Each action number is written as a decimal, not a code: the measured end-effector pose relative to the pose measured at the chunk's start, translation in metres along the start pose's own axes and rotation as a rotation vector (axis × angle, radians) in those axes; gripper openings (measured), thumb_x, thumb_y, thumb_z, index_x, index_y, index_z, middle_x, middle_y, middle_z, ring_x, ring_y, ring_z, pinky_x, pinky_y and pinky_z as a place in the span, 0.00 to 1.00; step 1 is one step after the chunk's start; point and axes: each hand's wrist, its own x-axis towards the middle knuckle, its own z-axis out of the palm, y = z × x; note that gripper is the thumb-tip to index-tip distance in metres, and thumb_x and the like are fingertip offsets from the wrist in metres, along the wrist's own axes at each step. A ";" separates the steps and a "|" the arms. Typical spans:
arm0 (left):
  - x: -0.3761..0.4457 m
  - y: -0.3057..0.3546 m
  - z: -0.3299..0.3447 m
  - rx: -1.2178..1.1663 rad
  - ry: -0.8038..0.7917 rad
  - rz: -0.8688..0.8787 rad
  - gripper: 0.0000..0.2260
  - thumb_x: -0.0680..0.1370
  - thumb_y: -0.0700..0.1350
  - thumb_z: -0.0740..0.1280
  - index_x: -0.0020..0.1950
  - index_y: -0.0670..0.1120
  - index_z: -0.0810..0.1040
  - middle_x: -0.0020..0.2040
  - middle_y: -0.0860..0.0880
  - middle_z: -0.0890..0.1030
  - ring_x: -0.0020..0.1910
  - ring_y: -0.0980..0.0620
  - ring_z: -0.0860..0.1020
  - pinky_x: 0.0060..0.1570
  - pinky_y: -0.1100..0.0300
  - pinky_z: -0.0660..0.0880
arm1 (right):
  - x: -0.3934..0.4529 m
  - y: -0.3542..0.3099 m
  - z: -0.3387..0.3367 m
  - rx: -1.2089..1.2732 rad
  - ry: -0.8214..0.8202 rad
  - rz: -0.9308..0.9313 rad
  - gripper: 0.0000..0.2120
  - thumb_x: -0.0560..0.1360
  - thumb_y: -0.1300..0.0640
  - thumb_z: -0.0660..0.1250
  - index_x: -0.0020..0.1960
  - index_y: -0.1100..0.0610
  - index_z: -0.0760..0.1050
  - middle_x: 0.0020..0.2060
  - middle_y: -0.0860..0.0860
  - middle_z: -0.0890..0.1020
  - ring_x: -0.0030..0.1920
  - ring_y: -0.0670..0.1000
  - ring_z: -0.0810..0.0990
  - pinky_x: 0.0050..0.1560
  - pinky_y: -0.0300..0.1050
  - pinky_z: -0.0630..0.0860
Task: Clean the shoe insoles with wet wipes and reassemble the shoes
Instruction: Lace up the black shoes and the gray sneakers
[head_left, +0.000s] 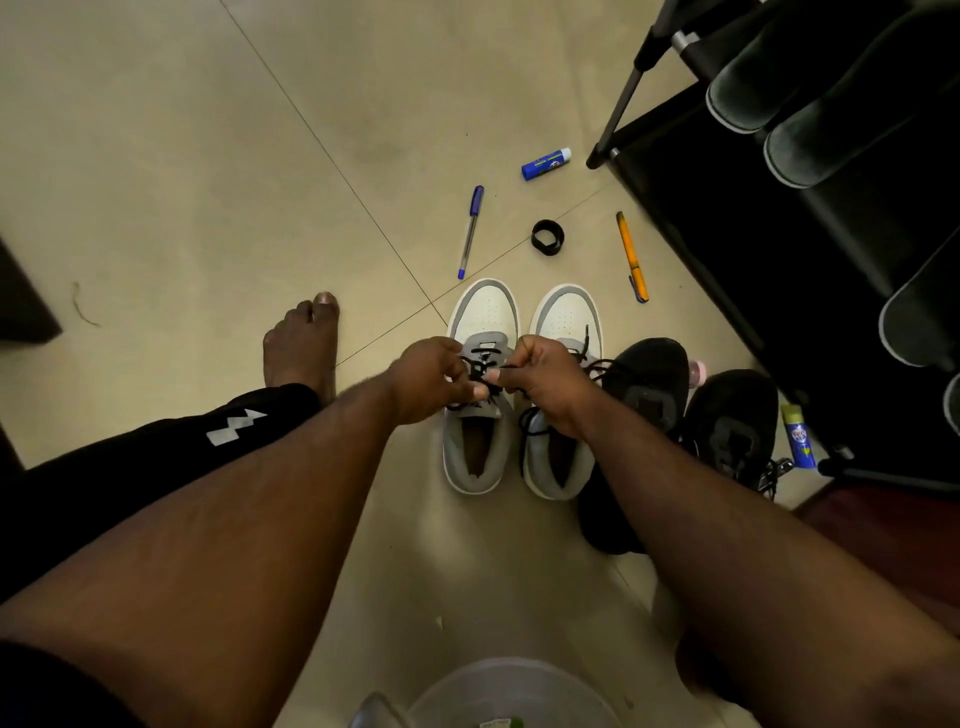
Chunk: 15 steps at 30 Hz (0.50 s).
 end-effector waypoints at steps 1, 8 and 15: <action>0.013 -0.032 -0.006 0.108 -0.036 -0.035 0.11 0.76 0.52 0.72 0.46 0.44 0.83 0.66 0.47 0.74 0.64 0.49 0.71 0.66 0.47 0.68 | 0.002 -0.001 -0.003 -0.051 0.070 -0.015 0.15 0.69 0.65 0.75 0.35 0.55 0.69 0.32 0.51 0.75 0.35 0.48 0.74 0.38 0.45 0.73; 0.017 -0.104 0.016 0.473 -0.027 -0.138 0.12 0.80 0.56 0.66 0.54 0.51 0.84 0.74 0.50 0.66 0.76 0.44 0.58 0.74 0.37 0.51 | 0.032 0.007 -0.046 -0.336 0.408 0.050 0.17 0.70 0.59 0.74 0.33 0.54 0.65 0.32 0.50 0.74 0.40 0.56 0.76 0.47 0.54 0.76; 0.027 -0.087 0.023 0.529 0.013 -0.280 0.16 0.80 0.55 0.65 0.62 0.46 0.79 0.68 0.44 0.71 0.69 0.42 0.66 0.72 0.35 0.57 | 0.035 0.014 -0.038 -0.219 0.668 0.078 0.16 0.73 0.55 0.71 0.36 0.51 0.64 0.40 0.51 0.75 0.42 0.54 0.75 0.45 0.49 0.76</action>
